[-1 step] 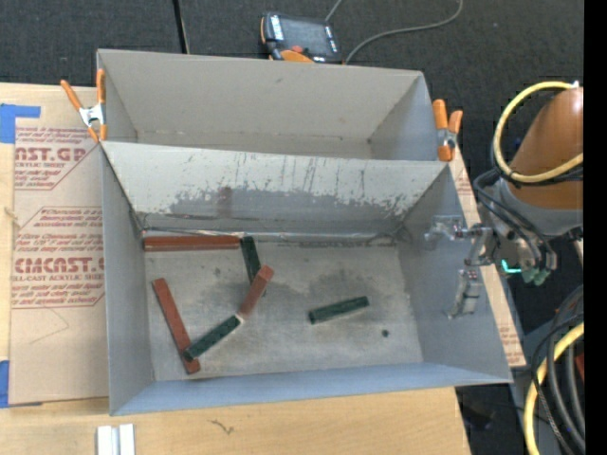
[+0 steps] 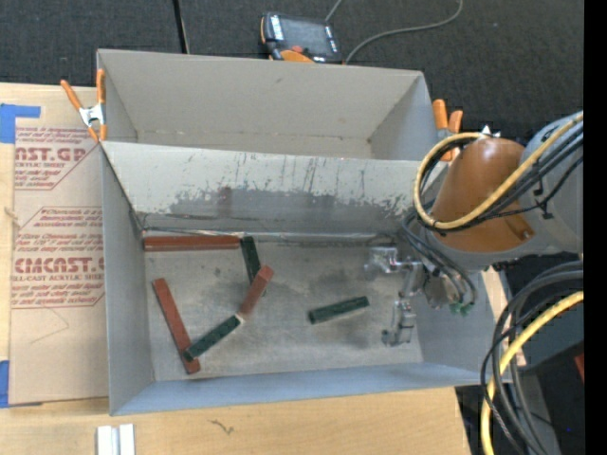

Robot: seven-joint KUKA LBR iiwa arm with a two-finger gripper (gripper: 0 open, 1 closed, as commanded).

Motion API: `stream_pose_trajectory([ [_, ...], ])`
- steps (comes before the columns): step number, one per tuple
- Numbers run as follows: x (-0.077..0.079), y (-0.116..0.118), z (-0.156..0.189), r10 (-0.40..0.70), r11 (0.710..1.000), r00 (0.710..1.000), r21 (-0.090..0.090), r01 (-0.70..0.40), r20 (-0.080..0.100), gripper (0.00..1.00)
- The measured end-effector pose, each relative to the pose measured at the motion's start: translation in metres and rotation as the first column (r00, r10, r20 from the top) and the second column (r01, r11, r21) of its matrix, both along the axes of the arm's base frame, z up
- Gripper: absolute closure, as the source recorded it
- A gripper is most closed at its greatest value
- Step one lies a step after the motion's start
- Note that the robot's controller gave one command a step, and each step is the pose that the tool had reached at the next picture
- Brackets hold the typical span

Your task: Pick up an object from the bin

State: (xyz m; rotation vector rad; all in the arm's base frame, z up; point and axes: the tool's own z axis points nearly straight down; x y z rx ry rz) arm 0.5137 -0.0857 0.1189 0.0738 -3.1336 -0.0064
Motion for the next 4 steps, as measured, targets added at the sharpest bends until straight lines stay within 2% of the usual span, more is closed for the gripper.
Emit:
stream_pose_trajectory([
  [1, 0.044, 0.056, -0.051, 0.098, 0.995, 0.995, -0.001, -0.098, 0.008, 0.00],
  [2, 0.044, 0.053, -0.048, 0.094, 0.996, 0.995, -0.004, -0.094, 0.009, 1.00],
  [3, 0.065, 0.079, -0.048, 0.249, 0.968, 0.968, -0.005, -0.249, 0.011, 1.00],
  [4, 0.050, 0.087, 0.102, 0.273, 0.962, 0.962, -0.006, -0.273, 0.017, 1.00],
])
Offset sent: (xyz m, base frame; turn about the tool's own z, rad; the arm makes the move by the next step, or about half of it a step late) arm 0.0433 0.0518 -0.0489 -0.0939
